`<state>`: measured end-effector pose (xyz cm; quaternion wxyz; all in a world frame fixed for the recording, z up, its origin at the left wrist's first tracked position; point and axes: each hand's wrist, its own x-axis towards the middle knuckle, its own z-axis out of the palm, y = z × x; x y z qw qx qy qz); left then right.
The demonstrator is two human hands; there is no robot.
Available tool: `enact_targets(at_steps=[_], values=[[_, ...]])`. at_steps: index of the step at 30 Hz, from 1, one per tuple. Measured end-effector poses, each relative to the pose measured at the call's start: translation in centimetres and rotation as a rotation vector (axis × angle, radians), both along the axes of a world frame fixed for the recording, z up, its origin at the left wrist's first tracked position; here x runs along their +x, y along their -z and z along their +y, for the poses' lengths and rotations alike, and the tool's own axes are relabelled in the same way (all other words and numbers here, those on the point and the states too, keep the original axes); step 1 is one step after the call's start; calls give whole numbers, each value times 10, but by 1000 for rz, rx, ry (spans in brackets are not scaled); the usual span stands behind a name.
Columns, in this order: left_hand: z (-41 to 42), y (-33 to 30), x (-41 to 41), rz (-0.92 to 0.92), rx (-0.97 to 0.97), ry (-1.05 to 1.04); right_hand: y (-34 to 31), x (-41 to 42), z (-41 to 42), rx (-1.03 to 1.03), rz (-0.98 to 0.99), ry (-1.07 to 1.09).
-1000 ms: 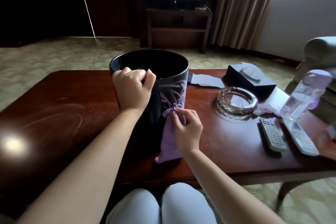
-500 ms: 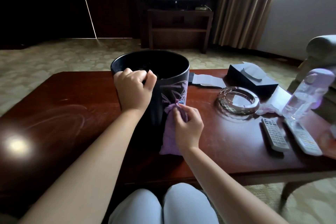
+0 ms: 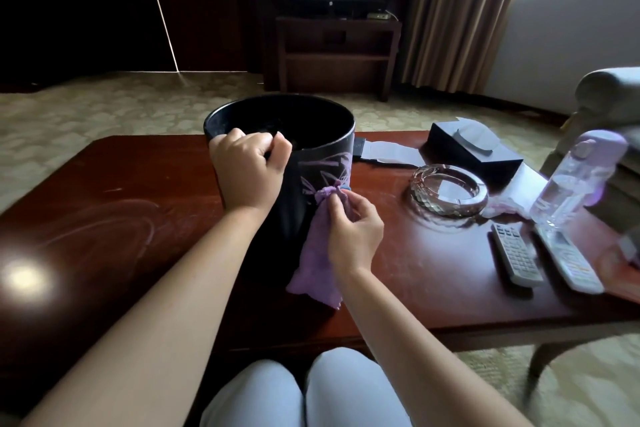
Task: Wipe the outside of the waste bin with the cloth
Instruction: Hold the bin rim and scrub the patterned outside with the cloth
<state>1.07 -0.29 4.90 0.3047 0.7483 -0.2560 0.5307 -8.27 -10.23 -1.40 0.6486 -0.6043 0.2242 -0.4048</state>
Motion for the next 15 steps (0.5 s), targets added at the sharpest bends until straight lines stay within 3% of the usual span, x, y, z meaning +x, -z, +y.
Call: enact_targets(at_steps=[2, 4, 9, 13, 15], values=[[0, 0, 0, -6, 5, -4, -1, -5, 14, -203, -43, -19], [0, 0, -1, -5, 13, -8, 3, -10, 25, -265, -50, -89], [2, -3, -1, 11, 20, 1, -3, 5, 9, 220, -7, 64], [0, 0, -3, 30, 20, 1, 2, -8, 26, -150, -13, 16], [1, -1, -4, 64, 5, 15, 1, -7, 23, -133, -6, 17]])
